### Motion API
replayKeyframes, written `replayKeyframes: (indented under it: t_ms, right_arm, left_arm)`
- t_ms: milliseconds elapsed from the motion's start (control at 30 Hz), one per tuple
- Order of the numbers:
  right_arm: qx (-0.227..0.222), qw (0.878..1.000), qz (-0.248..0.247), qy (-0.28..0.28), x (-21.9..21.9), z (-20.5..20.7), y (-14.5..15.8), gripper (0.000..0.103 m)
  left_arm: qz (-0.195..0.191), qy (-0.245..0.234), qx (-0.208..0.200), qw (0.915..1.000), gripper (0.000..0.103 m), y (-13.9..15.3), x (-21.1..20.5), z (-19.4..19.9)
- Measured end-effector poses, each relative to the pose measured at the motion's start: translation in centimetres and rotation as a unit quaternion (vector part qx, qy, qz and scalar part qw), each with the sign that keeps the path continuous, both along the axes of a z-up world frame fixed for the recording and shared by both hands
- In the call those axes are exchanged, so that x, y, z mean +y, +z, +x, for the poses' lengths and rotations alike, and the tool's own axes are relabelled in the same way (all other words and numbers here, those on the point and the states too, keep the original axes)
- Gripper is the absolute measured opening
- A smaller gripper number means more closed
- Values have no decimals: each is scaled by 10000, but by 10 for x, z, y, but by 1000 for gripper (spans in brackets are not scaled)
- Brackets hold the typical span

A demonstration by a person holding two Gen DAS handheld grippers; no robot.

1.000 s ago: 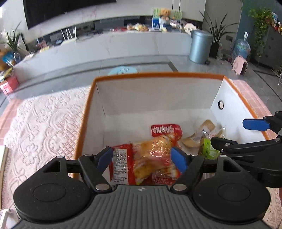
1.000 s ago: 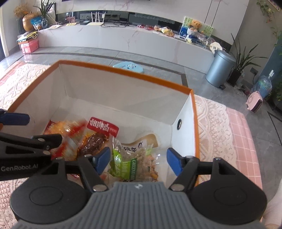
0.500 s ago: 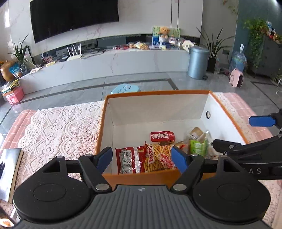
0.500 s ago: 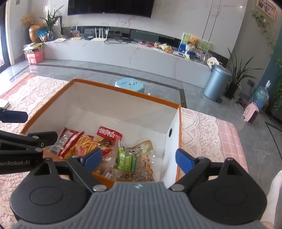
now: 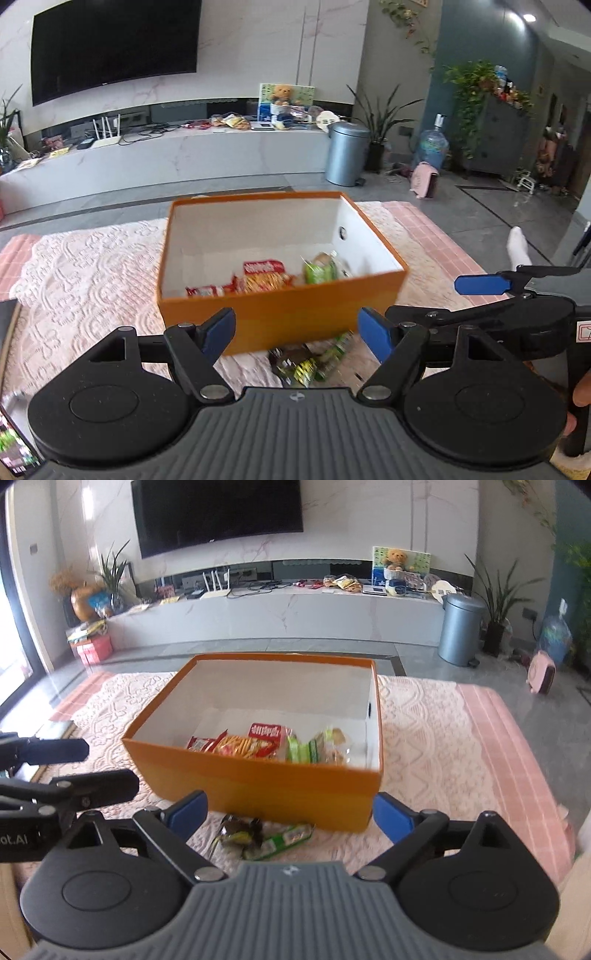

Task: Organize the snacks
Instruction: 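Move both tools back down toward the remaining snack pile, then grasp the white spicy-gluten packet with the left gripper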

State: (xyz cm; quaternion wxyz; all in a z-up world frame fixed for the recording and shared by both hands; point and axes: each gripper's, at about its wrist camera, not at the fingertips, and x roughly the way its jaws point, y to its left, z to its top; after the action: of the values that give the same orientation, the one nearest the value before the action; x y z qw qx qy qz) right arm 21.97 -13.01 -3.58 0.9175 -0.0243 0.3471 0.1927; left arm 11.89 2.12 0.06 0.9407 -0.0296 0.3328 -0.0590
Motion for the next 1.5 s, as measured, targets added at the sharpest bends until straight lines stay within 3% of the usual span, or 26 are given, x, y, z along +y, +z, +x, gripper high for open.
replayKeyframes:
  t_ms: [233,433,833,967,1233,1500]
  right_arm:
    - [82,9992,361,-159,-18,-43,-24,93]
    - [230,9987,345,-302,-21,-54,-48,93]
    - [383,9986,331,-158,-13,-52,-83,93]
    - [368,9986,364,-95,-12,-49,-90,89]
    - [409,9986,341,-51,-6,-42,-100,87]
    - [340,9991,207,145,4,-39,-108,75]
  left_arm:
    - [-273,59,342,9990,89,-27,3,-19]
    - [-450,15,652,9969,86,-47,9,-25]
    - [-1073,-102,1084,9883,81,-78,19,-20]
    - [-1272,-90,1192,9846,81,-88,22,-16]
    - [-1384,-59,1389,9806,81,-101,22,-5]
    - [-1559,36,1486,9765,77,-114,30,2]
